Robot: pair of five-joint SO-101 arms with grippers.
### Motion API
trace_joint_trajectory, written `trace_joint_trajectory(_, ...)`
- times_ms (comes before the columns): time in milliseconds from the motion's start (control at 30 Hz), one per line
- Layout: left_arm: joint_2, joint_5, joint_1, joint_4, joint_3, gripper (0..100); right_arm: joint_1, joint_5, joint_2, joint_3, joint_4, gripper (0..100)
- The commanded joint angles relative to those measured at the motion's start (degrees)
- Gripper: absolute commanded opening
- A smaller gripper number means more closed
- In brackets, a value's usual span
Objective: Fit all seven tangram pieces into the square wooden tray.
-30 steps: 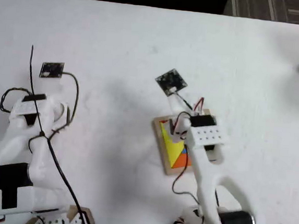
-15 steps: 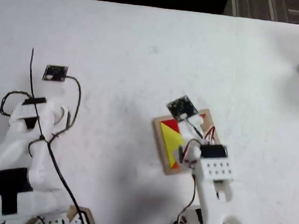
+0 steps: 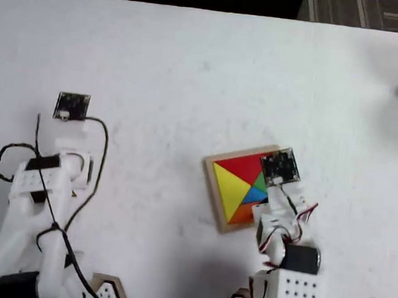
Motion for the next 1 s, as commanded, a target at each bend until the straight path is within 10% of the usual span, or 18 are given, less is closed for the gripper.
trace_joint_trajectory(0, -3.74, -0.53, 0.57, -1.05, 0.62, 2, 0.4, -1.14, -8.4, 0.62, 3.65, 2.5)
trace_joint_trajectory(333, -16.66, -0.53, 0.4, -0.79, 8.62, 2, 0.4, -11.34, -21.14, 7.38, 7.52, 20.9)
trace_joint_trajectory(967, -56.48, -0.53, 0.84, 7.56, 26.37, 2, 0.66, -11.6, -21.05, 10.37, 12.35, 3.5)
